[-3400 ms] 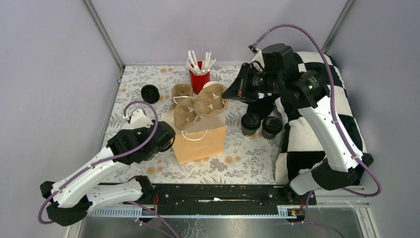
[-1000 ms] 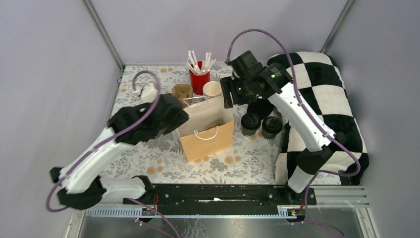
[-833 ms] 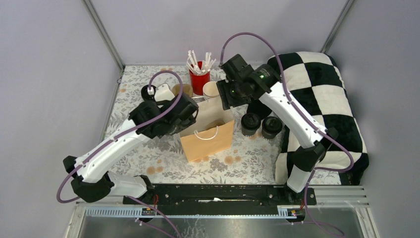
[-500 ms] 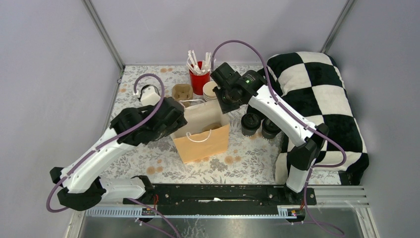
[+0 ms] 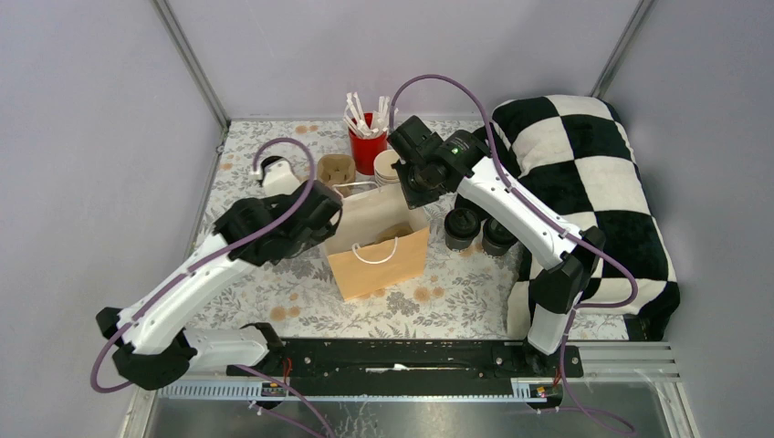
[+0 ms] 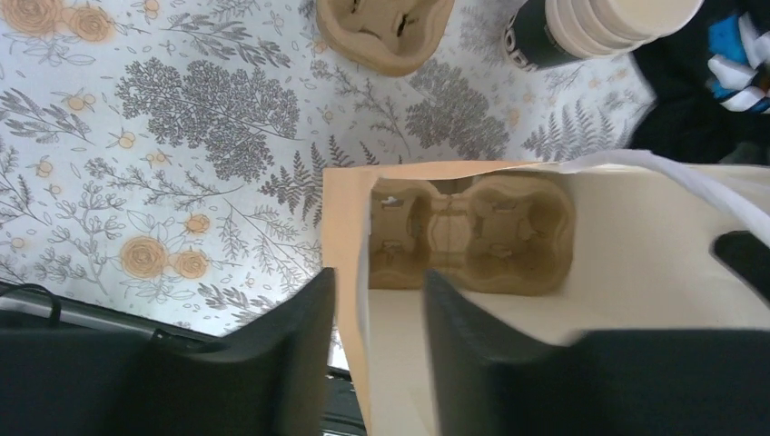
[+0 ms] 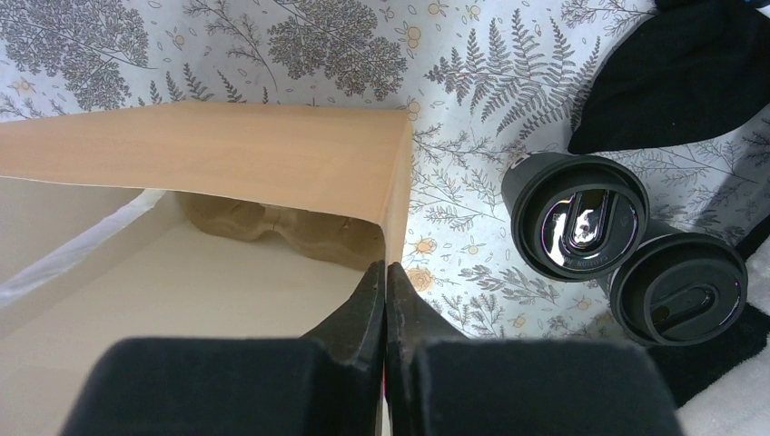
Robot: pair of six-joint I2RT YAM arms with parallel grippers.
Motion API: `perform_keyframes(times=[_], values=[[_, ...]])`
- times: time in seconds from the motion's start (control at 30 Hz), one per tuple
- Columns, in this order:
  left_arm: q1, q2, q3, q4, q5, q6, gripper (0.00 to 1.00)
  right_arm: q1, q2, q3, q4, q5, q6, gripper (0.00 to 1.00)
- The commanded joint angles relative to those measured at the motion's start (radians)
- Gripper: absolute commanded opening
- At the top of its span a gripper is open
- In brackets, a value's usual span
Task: Pack the takeout coffee
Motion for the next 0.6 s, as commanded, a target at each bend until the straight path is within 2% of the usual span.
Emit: perform_keyframes(times=[0.0, 0.07, 0.13, 0.27, 0.37, 0.47, 0.57], values=[[0.034, 0.043, -0.004, 0.075, 0.048, 0.1, 0.31, 0.005, -0.028, 0.046, 0.014, -0.008, 0.016, 0.0], [0.042, 0.067, 0.057, 0.034, 0.037, 0.134, 0.14, 0.004, -0.018, 0.088, -0.012, -0.015, 0.017, 0.0], [0.045, 0.086, 0.14, -0.009, 0.021, 0.184, 0.0, 0.004, -0.006, 0.153, -0.053, -0.03, 0.024, 0.0], [0.045, 0.124, 0.346, -0.084, 0.016, 0.258, 0.0, 0.005, 0.006, 0.291, -0.137, -0.058, 0.057, 0.0], [0.047, 0.124, 0.384, -0.088, 0.049, 0.254, 0.0, 0.005, -0.008, 0.308, -0.135, -0.086, 0.087, 0.0], [0.047, 0.098, 0.305, -0.072, 0.084, 0.213, 0.0, 0.004, -0.031, 0.235, -0.096, -0.107, 0.115, 0.0], [0.047, 0.032, 0.099, -0.018, 0.088, 0.181, 0.01, 0.004, -0.066, 0.055, -0.018, -0.104, 0.122, 0.0]])
